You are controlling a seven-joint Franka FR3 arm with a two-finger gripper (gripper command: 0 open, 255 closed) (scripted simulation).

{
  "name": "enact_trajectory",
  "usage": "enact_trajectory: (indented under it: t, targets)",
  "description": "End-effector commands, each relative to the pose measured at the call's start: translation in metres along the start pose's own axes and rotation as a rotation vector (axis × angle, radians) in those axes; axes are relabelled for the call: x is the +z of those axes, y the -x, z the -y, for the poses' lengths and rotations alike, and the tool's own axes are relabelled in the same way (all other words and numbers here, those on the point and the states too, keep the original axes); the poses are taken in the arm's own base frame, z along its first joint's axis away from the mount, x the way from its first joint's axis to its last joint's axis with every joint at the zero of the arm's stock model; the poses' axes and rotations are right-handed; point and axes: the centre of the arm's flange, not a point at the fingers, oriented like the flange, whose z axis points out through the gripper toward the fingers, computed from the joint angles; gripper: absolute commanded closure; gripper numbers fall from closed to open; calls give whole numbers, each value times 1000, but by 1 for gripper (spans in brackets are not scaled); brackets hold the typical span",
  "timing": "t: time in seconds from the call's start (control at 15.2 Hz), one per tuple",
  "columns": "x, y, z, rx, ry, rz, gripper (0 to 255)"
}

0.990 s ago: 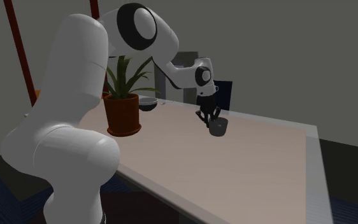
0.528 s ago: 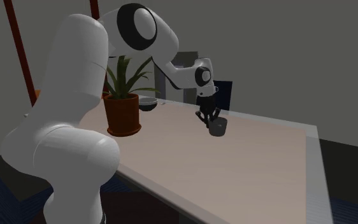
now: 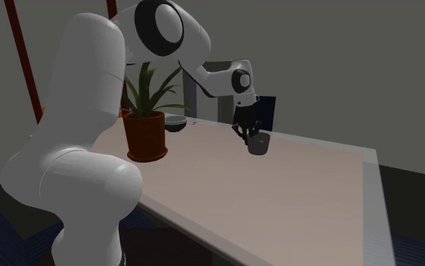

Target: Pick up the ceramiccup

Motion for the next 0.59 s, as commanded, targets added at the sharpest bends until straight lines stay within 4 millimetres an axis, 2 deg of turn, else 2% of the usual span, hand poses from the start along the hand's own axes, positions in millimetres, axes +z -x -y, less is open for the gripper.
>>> enact_trajectory:
  t: [0.0,0.4,0.53]
  targets:
    - [-11,1,-1,0,0,0,255]
    - [-42,3,-5,0,0,0,255]
    - [-43,3,-5,0,0,0,255]
